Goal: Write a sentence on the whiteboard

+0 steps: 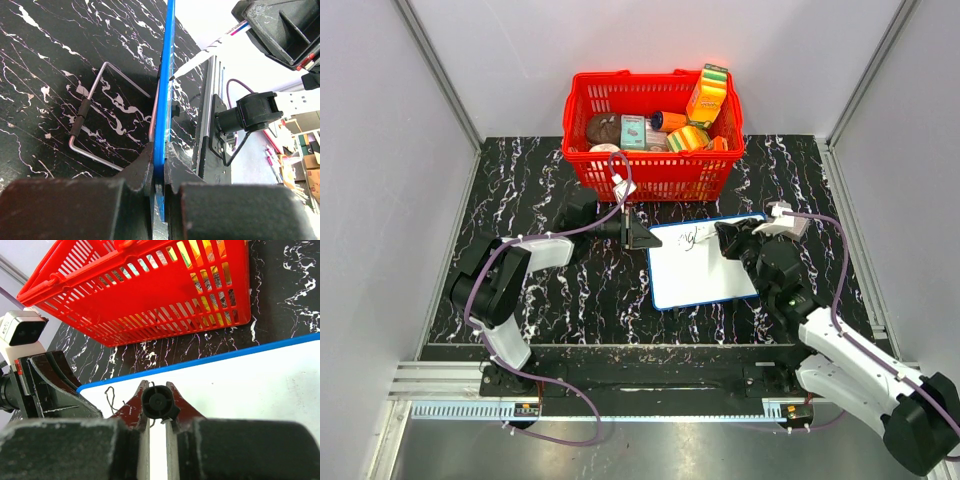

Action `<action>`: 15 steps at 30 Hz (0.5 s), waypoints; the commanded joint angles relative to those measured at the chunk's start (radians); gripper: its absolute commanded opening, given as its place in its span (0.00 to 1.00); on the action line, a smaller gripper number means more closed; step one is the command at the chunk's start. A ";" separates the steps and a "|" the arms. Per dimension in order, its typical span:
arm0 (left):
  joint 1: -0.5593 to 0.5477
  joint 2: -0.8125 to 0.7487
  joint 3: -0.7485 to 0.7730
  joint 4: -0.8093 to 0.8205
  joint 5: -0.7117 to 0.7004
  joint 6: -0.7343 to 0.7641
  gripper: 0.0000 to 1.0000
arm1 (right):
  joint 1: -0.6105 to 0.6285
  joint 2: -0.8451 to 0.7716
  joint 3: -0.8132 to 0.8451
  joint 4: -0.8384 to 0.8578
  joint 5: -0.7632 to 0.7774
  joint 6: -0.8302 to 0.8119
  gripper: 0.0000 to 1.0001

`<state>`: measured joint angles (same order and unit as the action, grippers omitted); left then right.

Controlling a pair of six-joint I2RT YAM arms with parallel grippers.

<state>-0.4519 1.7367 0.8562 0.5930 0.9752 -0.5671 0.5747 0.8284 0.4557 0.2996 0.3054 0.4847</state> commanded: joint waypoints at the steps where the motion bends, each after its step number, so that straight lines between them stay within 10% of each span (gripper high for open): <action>1: -0.004 0.006 0.024 0.022 -0.020 0.101 0.00 | -0.006 0.021 0.037 0.039 0.037 0.000 0.00; 15: -0.004 0.004 0.024 0.022 -0.020 0.102 0.00 | -0.006 0.034 0.087 0.050 0.084 -0.043 0.00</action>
<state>-0.4519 1.7367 0.8562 0.5934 0.9760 -0.5667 0.5747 0.8570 0.4908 0.3164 0.3408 0.4702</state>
